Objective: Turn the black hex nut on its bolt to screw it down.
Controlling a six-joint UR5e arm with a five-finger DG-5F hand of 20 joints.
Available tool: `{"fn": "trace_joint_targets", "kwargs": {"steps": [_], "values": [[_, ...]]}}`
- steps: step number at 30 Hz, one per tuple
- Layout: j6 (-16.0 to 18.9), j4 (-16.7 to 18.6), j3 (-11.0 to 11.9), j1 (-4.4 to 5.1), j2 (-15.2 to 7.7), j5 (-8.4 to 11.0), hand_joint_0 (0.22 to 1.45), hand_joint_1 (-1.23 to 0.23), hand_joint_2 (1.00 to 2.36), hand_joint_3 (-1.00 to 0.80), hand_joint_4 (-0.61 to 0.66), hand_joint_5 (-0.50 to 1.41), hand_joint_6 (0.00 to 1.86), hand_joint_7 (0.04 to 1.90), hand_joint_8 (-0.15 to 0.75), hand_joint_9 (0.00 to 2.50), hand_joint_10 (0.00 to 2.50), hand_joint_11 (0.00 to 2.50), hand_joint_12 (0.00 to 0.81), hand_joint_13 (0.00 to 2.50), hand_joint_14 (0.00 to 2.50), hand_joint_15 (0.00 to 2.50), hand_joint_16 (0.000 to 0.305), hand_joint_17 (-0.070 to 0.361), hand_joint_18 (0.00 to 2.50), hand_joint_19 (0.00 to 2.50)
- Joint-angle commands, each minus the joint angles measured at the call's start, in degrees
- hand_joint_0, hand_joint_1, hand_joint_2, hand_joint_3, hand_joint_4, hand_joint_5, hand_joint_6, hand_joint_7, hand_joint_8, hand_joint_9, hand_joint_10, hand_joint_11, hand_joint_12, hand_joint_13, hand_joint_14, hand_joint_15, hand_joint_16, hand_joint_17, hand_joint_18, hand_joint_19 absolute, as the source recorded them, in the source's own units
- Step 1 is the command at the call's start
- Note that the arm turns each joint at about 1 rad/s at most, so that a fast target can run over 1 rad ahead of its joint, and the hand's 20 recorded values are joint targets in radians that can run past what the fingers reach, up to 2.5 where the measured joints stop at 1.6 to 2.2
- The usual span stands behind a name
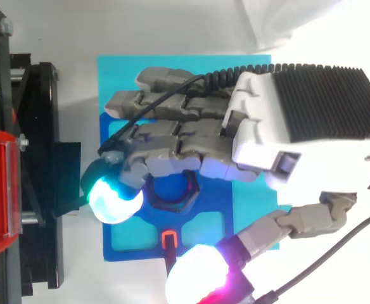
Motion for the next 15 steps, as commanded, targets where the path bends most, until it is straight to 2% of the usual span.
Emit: {"fn": "trace_joint_targets", "kwargs": {"steps": [1, 7, 11, 15], "values": [[-4.1, 0.4, 0.1, -0.02, -0.2, -0.76, 0.47, -0.28, 1.00, -0.50, 0.19, -0.22, 0.50, 0.82, 0.289, 0.34, 0.01, 0.31, 0.342, 0.14, 0.00, 0.02, 0.042, 0.095, 0.00, 0.01], [-6.0, 0.5, 0.1, -0.02, -0.3, -0.76, 0.47, -0.25, 1.00, -0.50, 0.21, -0.20, 0.50, 0.84, 0.287, 0.31, 0.01, 0.32, 0.340, 0.08, 0.00, 0.03, 0.042, 0.094, 0.00, 0.04], [-6.5, 0.6, 0.1, -0.19, -1.2, -0.85, 0.47, -0.25, 1.00, -0.50, 0.18, -0.18, 0.50, 0.86, 0.285, 0.30, 0.01, 0.31, 0.339, 0.08, 0.00, 0.03, 0.042, 0.095, 0.00, 0.04], [-8.3, 0.8, 0.1, 0.07, -1.5, -0.85, 0.47, -0.23, 1.00, -0.50, 0.18, -0.16, 0.50, 0.90, 0.283, 0.31, 0.01, 0.30, 0.337, 0.08, 0.00, 0.03, 0.042, 0.094, 0.00, 0.04]]}}
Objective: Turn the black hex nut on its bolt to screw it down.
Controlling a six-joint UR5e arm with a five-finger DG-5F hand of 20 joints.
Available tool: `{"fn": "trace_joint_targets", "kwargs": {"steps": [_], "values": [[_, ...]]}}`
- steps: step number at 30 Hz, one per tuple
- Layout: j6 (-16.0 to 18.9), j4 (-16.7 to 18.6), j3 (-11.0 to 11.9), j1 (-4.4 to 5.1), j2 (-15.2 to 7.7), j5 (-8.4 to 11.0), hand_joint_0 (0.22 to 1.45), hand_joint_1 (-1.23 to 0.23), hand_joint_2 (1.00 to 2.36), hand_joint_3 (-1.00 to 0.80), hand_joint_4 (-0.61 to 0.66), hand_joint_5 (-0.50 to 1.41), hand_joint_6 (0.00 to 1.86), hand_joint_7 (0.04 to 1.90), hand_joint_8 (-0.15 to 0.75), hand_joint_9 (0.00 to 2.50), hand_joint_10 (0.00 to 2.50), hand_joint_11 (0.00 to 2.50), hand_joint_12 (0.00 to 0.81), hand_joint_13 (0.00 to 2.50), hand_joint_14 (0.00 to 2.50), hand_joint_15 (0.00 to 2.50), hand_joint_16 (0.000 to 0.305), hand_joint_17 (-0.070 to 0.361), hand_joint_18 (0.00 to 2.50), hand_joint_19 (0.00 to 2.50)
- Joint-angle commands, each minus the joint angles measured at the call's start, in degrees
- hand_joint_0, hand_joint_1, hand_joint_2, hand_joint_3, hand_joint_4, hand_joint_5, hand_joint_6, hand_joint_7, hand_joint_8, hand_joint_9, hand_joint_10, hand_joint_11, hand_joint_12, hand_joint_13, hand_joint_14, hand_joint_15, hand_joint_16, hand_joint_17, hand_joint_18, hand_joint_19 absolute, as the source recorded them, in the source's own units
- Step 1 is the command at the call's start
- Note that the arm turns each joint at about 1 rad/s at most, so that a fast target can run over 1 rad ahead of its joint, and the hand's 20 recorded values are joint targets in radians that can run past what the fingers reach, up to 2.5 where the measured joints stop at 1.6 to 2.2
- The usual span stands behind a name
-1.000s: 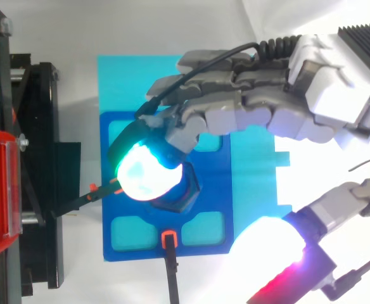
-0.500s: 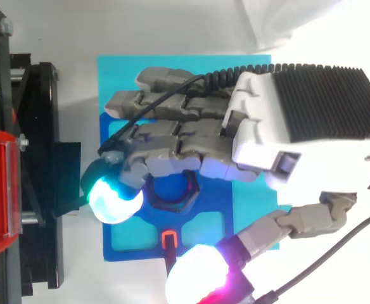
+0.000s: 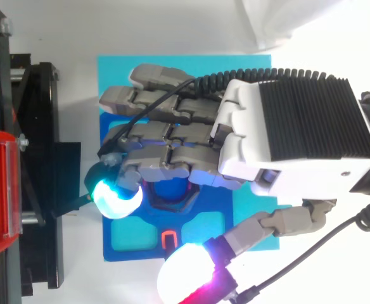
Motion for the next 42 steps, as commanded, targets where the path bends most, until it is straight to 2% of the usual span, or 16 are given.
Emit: {"fn": "trace_joint_targets", "kwargs": {"steps": [1, 5, 7, 10, 21, 31, 39, 42], "values": [[-1.7, 0.2, 0.0, 0.16, -0.2, -0.01, 0.47, -0.23, 1.00, -0.50, 0.18, -0.16, 0.50, 0.91, 0.282, 0.31, 0.01, 0.29, 0.338, 0.08, 0.00, 0.03, 0.042, 0.094, 0.00, 0.04], [-3.9, 0.2, 0.0, 0.60, -0.4, -0.01, 0.47, -0.22, 1.00, -0.50, 0.22, -0.16, 0.50, 0.95, 0.287, 0.31, 0.01, 0.30, 0.337, 0.08, 0.00, 0.03, 0.042, 0.094, 0.00, 0.04], [-4.1, 0.0, 0.0, 0.52, -2.0, -0.01, 0.47, -0.21, 1.00, -0.50, 0.23, -0.15, 0.50, 0.98, 0.288, 0.31, 0.01, 0.30, 0.338, 0.08, 0.00, 0.03, 0.042, 0.094, 0.00, 0.04], [-4.1, 0.2, 0.1, 0.43, -2.7, -0.27, 0.47, -0.21, 1.00, -0.50, 0.24, -0.15, 0.50, 1.03, 0.289, 0.31, 0.01, 0.30, 0.338, 0.08, 0.00, 0.03, 0.042, 0.094, 0.00, 0.04], [-6.0, 0.6, 0.1, 0.43, -2.8, -0.36, 0.47, -0.21, 1.00, -0.50, 0.24, -0.16, 0.50, 1.02, 0.288, 0.30, 0.01, 0.30, 0.341, 0.08, 0.00, 0.03, 0.042, 0.095, 0.00, 0.05], [-9.3, 1.4, 0.1, 0.34, -2.8, -1.07, 0.47, -0.23, 1.00, -0.50, 0.24, -0.15, 0.50, 1.04, 0.294, 0.33, 0.01, 0.29, 0.343, 0.12, 0.00, 0.01, 0.043, 0.097, 0.00, 0.02], [-9.7, -0.4, 0.1, 0.25, -2.8, -2.56, 0.48, -0.25, 1.00, -0.50, 0.24, -0.14, 0.51, 1.14, 0.308, 0.40, 0.01, 0.34, 0.339, 0.18, 0.00, 0.03, 0.042, 0.095, 0.01, 0.03], [-9.7, -0.8, 0.1, 0.25, -2.8, -2.82, 0.48, -0.26, 1.00, -0.50, 0.24, -0.14, 0.53, 1.10, 0.308, 0.41, 0.01, 0.34, 0.337, 0.19, 0.00, 0.03, 0.042, 0.095, 0.02, 0.03]]}}
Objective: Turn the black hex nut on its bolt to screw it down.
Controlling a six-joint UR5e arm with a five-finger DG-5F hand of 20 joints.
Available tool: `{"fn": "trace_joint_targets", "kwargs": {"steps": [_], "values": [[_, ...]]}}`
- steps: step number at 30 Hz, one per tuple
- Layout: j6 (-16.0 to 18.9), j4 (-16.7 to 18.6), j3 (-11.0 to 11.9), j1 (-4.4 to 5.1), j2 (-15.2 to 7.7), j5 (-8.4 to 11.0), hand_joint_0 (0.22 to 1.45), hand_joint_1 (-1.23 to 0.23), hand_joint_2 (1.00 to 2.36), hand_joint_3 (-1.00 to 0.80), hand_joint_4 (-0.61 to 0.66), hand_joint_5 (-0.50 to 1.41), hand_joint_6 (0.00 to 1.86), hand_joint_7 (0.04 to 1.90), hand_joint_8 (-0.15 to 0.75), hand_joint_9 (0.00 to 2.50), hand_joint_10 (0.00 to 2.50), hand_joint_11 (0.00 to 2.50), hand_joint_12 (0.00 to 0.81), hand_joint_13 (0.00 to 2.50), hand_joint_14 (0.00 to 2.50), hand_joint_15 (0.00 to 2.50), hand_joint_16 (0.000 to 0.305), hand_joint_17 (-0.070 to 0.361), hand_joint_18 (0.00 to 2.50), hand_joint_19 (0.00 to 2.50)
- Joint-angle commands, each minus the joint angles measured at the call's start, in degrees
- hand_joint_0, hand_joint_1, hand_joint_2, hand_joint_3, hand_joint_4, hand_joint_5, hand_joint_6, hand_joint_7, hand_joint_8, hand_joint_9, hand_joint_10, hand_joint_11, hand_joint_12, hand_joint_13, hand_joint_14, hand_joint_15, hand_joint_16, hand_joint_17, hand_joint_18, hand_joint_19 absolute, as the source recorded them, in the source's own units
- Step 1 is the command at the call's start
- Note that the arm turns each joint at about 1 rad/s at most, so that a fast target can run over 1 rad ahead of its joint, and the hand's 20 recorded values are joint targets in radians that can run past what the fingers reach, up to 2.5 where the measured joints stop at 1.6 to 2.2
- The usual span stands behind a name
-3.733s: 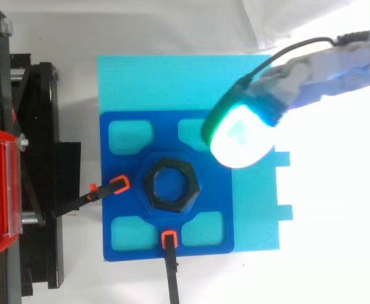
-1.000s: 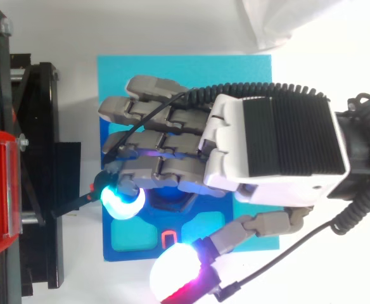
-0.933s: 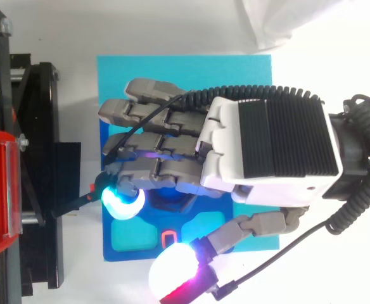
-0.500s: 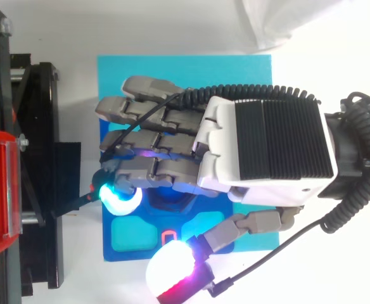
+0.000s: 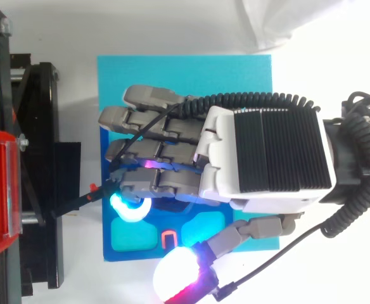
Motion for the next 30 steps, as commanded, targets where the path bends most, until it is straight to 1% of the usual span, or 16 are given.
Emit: {"fn": "trace_joint_targets", "kwargs": {"steps": [1, 13, 16, 18, 20, 21, 22, 24, 28, 30], "values": [[0.0, -0.4, 0.0, -0.02, 0.0, -0.31, 0.48, -0.26, 1.00, -0.50, 0.24, -0.14, 0.53, 1.10, 0.308, 0.41, 0.01, 0.34, 0.337, 0.19, 0.00, 0.04, 0.042, 0.095, 0.02, 0.03], [-0.9, -0.4, 0.0, -0.38, 0.0, -0.84, 0.48, -0.26, 1.00, -0.50, 0.25, -0.14, 0.53, 1.10, 0.309, 0.41, 0.01, 0.35, 0.339, 0.21, 0.00, 0.04, 0.042, 0.094, 0.05, 0.05], [-0.9, -0.5, 0.0, -0.64, 0.0, -1.02, 0.48, -0.26, 1.00, -0.50, 0.24, -0.14, 0.54, 1.09, 0.311, 0.41, 0.01, 0.36, 0.338, 0.22, 0.00, 0.05, 0.042, 0.095, 0.05, 0.04], [-1.0, -0.5, 0.0, -0.64, 0.0, -1.02, 0.48, -0.26, 1.00, -0.50, 0.24, -0.15, 0.56, 1.05, 0.312, 0.41, 0.01, 0.36, 0.338, 0.22, 0.00, 0.05, 0.042, 0.095, 0.06, 0.04], [-1.0, -0.5, 0.0, -0.73, 0.0, -1.45, 0.48, -0.26, 1.00, -0.50, 0.24, -0.15, 0.58, 1.04, 0.313, 0.41, 0.01, 0.37, 0.339, 0.23, 0.00, 0.05, 0.042, 0.095, 0.06, 0.05], [-1.0, -0.5, 0.0, -0.82, 0.0, -1.81, 0.48, -0.26, 1.00, -0.50, 0.23, -0.15, 0.59, 1.01, 0.313, 0.41, 0.01, 0.36, 0.340, 0.23, 0.00, 0.06, 0.042, 0.095, 0.06, 0.05], [-1.0, -1.3, 0.0, -0.99, 0.0, -2.33, 0.48, -0.26, 1.00, -0.50, 0.24, -0.15, 0.59, 1.02, 0.313, 0.41, 0.01, 0.37, 0.340, 0.23, 0.00, 0.05, 0.042, 0.095, 0.06, 0.05], [-1.0, -1.9, 0.0, -1.17, 0.0, -2.69, 0.48, -0.26, 1.00, -0.50, 0.23, -0.15, 0.60, 1.00, 0.313, 0.42, 0.01, 0.37, 0.340, 0.24, 0.00, 0.05, 0.042, 0.095, 0.07, 0.05], [-1.1, -2.4, 0.0, -1.61, 0.0, -2.95, 0.48, -0.26, 1.00, -0.50, 0.23, -0.15, 0.61, 0.99, 0.315, 0.42, 0.01, 0.37, 0.340, 0.24, 0.00, 0.06, 0.042, 0.095, 0.08, 0.06], [-1.2, -2.4, 0.0, -2.05, 0.0, -3.21, 0.48, -0.26, 1.00, -0.50, 0.24, -0.15, 0.61, 0.99, 0.313, 0.42, 0.01, 0.38, 0.341, 0.25, 0.00, 0.06, 0.042, 0.095, 0.08, 0.06]]}}
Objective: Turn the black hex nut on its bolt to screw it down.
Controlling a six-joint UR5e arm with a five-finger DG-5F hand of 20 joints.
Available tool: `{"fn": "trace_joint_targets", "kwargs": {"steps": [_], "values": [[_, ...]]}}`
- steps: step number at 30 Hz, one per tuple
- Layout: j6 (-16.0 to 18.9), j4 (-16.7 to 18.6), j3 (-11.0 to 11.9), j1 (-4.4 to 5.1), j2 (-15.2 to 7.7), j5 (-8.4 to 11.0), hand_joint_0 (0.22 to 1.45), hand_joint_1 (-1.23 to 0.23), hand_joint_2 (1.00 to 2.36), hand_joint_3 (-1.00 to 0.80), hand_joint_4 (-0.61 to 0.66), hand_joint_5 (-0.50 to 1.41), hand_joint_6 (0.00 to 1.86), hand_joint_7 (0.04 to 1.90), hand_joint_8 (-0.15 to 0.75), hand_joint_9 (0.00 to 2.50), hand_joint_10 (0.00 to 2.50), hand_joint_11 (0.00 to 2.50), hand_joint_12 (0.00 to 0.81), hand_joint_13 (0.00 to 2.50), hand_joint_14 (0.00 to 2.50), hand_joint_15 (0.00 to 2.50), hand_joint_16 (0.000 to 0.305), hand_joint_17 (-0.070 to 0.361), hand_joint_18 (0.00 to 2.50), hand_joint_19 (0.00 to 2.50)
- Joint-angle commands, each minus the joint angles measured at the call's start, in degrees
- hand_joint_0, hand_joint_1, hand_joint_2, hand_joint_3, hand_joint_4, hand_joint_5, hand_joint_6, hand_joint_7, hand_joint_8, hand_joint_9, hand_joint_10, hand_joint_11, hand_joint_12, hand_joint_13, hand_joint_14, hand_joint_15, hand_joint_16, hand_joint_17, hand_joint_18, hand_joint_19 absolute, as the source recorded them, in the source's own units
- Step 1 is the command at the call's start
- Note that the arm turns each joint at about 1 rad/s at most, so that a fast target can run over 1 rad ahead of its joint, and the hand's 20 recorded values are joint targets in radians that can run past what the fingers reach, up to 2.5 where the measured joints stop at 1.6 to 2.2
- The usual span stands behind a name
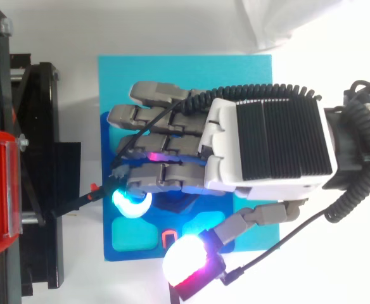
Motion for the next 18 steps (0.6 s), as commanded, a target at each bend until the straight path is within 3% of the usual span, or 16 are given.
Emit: {"fn": "trace_joint_targets", "kwargs": {"steps": [1, 8, 12, 18], "values": [[-0.1, -0.2, 0.0, -0.61, 0.0, -0.50, 0.48, -0.26, 1.00, -0.50, 0.24, -0.15, 0.61, 0.99, 0.313, 0.42, 0.01, 0.37, 0.341, 0.25, 0.00, 0.06, 0.042, 0.095, 0.08, 0.06], [-0.8, -0.1, 0.0, -2.10, 0.0, -3.14, 0.48, -0.26, 1.00, -0.50, 0.23, -0.15, 0.61, 0.98, 0.313, 0.42, 0.01, 0.38, 0.339, 0.25, 0.00, 0.07, 0.042, 0.095, 0.09, 0.06], [-0.8, -0.2, 0.0, -2.54, 0.0, -3.67, 0.49, -0.27, 1.00, -0.50, 0.23, -0.15, 0.60, 1.01, 0.312, 0.42, 0.01, 0.37, 0.340, 0.26, 0.00, 0.07, 0.042, 0.095, 0.09, 0.07], [-0.8, -0.2, 0.0, -4.12, 0.0, -5.69, 0.49, -0.27, 1.00, -0.50, 0.23, -0.15, 0.60, 1.00, 0.312, 0.42, 0.01, 0.37, 0.340, 0.26, 0.00, 0.07, 0.042, 0.096, 0.10, 0.07]]}}
